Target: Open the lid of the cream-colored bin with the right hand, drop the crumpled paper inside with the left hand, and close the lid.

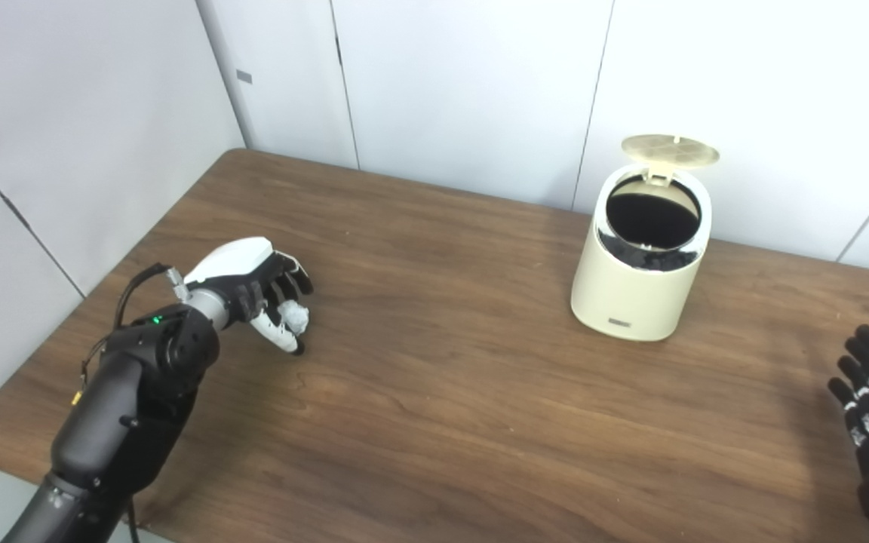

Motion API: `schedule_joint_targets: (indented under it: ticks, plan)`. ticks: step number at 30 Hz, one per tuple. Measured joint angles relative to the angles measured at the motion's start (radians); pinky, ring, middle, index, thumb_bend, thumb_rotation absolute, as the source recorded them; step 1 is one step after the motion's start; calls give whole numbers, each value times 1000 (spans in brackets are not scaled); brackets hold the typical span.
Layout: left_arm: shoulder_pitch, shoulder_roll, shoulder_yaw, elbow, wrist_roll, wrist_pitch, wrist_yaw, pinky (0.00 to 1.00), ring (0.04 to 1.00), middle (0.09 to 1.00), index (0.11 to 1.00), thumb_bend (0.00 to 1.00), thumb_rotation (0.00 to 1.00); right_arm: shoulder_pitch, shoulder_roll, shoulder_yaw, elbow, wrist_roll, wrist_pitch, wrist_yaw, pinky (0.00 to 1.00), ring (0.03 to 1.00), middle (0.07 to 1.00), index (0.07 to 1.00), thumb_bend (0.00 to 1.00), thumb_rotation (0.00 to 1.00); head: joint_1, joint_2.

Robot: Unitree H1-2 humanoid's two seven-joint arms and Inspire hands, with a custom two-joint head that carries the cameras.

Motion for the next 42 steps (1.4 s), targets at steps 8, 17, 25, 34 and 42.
schedule_joint_targets:
  ticks: [8,17,25,34,42]
  plan:
    - [0,0,-5,2,38,0,-13,365,396,469,545,509,0,0,1,-1,0,1,0,0,920,936,917,881,502,1000,-2,3]
    - [-28,18,-59,57,144,0,-29,404,468,538,457,499,0,-2,1,-5,0,2,0,-1,912,926,894,860,510,1000,2,3]
    - [-29,26,-61,70,149,-1,-26,405,463,540,457,499,0,-2,1,-9,0,7,-1,-1,926,927,897,868,515,1000,2,2]
    - [-21,25,-59,45,121,-1,-22,402,460,529,459,500,0,-2,1,-7,15,11,-11,0,892,911,890,867,522,1000,-18,0]
    - [-29,-4,-56,-71,73,-2,0,404,422,507,474,502,0,-2,1,-3,27,8,-35,1,922,925,898,872,553,1000,-60,-2]
